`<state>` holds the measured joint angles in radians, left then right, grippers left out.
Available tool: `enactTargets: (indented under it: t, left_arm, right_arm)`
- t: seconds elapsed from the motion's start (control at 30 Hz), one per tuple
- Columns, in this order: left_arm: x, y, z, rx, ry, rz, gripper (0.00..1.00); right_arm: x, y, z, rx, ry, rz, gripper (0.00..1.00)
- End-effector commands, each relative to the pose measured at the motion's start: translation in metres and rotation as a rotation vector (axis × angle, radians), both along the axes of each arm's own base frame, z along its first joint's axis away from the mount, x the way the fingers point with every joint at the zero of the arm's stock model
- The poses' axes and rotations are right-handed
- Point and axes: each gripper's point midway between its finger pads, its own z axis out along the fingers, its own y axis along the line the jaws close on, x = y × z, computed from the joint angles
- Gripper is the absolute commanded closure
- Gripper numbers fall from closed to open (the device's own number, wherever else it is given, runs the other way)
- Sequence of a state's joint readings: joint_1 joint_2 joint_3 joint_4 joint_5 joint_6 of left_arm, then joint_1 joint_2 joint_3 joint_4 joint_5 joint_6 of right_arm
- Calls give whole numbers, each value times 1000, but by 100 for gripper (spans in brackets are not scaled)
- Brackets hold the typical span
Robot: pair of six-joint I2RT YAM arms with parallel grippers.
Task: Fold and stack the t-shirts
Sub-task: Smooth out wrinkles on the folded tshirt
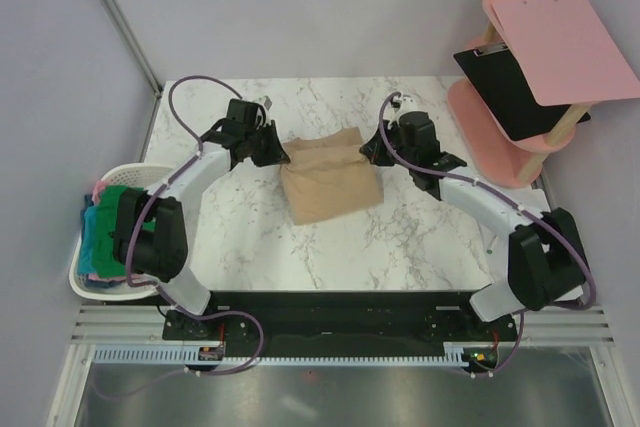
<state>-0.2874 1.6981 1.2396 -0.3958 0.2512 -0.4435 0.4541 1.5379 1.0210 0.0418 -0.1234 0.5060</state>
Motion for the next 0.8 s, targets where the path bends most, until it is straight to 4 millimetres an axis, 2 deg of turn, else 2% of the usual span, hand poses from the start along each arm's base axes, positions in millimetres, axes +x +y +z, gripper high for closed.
enactTargets:
  t: [0.0, 0.03, 0.07, 0.13, 0.17, 0.23, 0.33, 0.37, 0.43, 0.5, 0.53, 0.57, 0.6, 0.63, 0.67, 0.7, 0.73, 0.77]
  left_arm:
    - [-20, 0, 43, -31, -100, -60, 98]
    - [-27, 0, 42, -37, -92, -67, 98]
    - [-33, 1, 50, -44, -112, -74, 98]
    - [-44, 3, 50, -44, -104, -80, 98]
    - [-47, 4, 58, -49, -125, -81, 98]
    - [-49, 6, 61, -46, -134, -80, 98]
    - [-40, 5, 67, -40, -148, -70, 98]
    - [-36, 4, 68, -42, -147, -66, 98]
    - [-24, 0, 66, -44, -138, -68, 98]
    - [-9, -4, 64, -44, -134, -58, 98]
    - [-3, -4, 62, -42, -132, -52, 98]
    - [2, -6, 58, -37, -127, -50, 98]
    - [13, -7, 64, -35, -154, -40, 98]
    - [21, -7, 50, -20, -128, -35, 98]
    - [27, -5, 47, -14, -123, -28, 98]
    - [36, -6, 51, -12, -138, -23, 98]
    - [42, -6, 37, 0, -110, -19, 98]
    - [47, -5, 34, 3, -107, -13, 98]
  right_arm:
    - [-16, -24, 27, -74, -64, -23, 100]
    - [-21, -26, 36, -71, -80, -17, 99]
    - [-26, -29, 33, -81, -69, -16, 100]
    - [-36, -32, 40, -73, -82, -7, 100]
    - [-41, -34, 32, -85, -69, -3, 99]
    - [-44, -40, 31, -90, -79, -21, 100]
    - [-38, -43, 21, -124, -76, -42, 100]
    - [-32, -41, 27, -120, -94, -41, 100]
    - [-22, -37, 21, -140, -94, -33, 100]
    - [-8, -35, 26, -144, -133, -47, 100]
    - [-1, -36, 14, -171, -112, -65, 100]
    - [11, -33, 24, -155, -156, -76, 100]
    - [18, -33, 24, -161, -164, -91, 100]
    - [25, -31, 12, -174, -148, -93, 100]
    - [35, -27, 18, -162, -177, -100, 100]
    - [41, -26, 17, -162, -182, -104, 100]
    - [48, -24, 2, -176, -163, -108, 100]
    - [57, -20, 8, -162, -193, -111, 100]
